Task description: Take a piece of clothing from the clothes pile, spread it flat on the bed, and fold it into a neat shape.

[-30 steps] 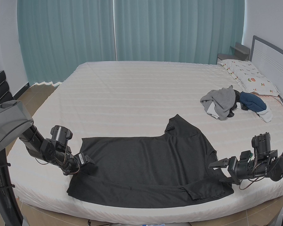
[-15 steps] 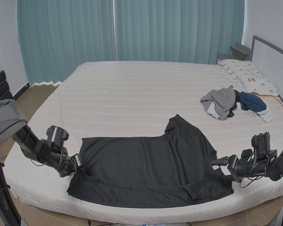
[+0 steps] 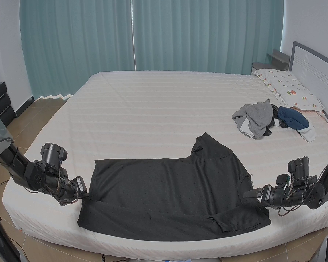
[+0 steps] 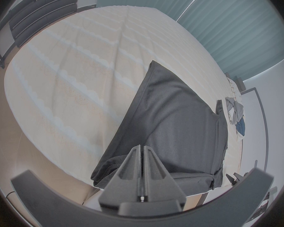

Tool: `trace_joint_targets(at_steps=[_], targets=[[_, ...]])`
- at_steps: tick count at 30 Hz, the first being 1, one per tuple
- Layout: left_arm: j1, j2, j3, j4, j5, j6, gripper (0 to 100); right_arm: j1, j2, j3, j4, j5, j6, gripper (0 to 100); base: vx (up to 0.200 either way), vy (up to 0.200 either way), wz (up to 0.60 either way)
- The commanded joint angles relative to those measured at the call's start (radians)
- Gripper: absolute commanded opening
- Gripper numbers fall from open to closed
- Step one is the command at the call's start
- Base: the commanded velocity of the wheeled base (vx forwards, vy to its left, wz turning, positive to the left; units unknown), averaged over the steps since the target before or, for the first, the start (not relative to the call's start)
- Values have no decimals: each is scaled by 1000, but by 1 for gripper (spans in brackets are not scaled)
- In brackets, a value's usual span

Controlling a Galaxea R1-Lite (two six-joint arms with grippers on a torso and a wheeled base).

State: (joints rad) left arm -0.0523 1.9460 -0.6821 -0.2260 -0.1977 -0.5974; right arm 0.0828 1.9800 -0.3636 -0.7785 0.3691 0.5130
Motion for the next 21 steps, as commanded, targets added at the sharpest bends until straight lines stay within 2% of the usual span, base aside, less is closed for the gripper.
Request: trace_joint_targets(at_steps=[1, 5, 10, 21], targets=[[-1, -25, 16, -1, -2, -1, 0, -9, 63, -11, -4, 1, -25, 100, 0, 0, 0], [-3, -25, 19, -1, -6, -1, 0, -20, 95, -26, -5, 8, -77, 100, 0, 0, 0], [-6, -24, 19, -1, -11, -1, 0, -26, 123, -34, -15, 60, -145, 100, 0, 0, 0], [-4, -24, 19, -1, -12, -2, 0, -26, 178, -18, -116, 67, -163, 100, 0, 0, 0]])
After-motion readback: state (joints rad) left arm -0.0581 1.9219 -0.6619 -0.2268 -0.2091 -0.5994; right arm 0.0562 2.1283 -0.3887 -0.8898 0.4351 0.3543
